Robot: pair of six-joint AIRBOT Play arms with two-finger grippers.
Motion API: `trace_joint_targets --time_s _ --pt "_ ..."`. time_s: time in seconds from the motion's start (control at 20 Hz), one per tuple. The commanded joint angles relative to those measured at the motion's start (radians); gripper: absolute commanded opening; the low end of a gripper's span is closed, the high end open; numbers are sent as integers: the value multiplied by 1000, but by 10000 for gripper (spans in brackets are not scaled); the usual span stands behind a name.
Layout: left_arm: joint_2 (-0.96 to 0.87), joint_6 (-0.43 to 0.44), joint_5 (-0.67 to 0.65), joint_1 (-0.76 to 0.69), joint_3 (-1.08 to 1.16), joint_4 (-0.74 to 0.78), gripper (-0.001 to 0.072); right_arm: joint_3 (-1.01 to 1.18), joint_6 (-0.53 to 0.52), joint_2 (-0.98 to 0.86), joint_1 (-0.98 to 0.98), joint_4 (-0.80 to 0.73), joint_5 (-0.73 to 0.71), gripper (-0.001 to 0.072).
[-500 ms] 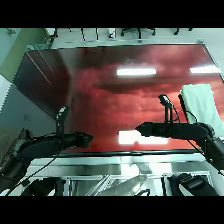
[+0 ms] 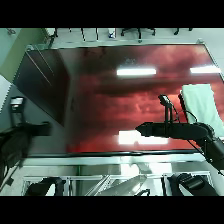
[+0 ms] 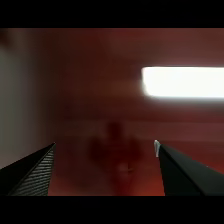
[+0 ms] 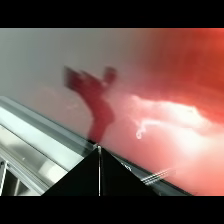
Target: Fold the shirts.
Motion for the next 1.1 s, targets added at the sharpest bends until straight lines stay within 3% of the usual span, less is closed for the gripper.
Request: trace_joint_targets --time_s 0.0,0.15,0.25,0.55,0.6,0.65,0.7,0.85,1.05 --pt "-130 -3 6 360 17 257 712 0 0 0 1 0 0 22" --pt "-315 2 -112 623 17 204 712 0 0 0 1 0 0 23" --pt "-438 3 -186 720 18 206 713 0 1 1 1 0 0 23" --pt "-711 2 -375 812 18 207 712 0 0 0 1 0 3 23" --pt "-741 1 -377 814 19 204 654 0 0 1 1 0 3 23" --pt "-759 -3 -346 813 33 192 243 0 0 0 1 0 3 22" --pt "-768 1 -319 808 58 169 22 0 0 0 1 0 3 22" --pt "-716 10 -210 750 171 116 21 0 0 0 1 0 3 23" --pt "-535 11 -80 545 338 61 21 0 0 1 1 0 3 22"
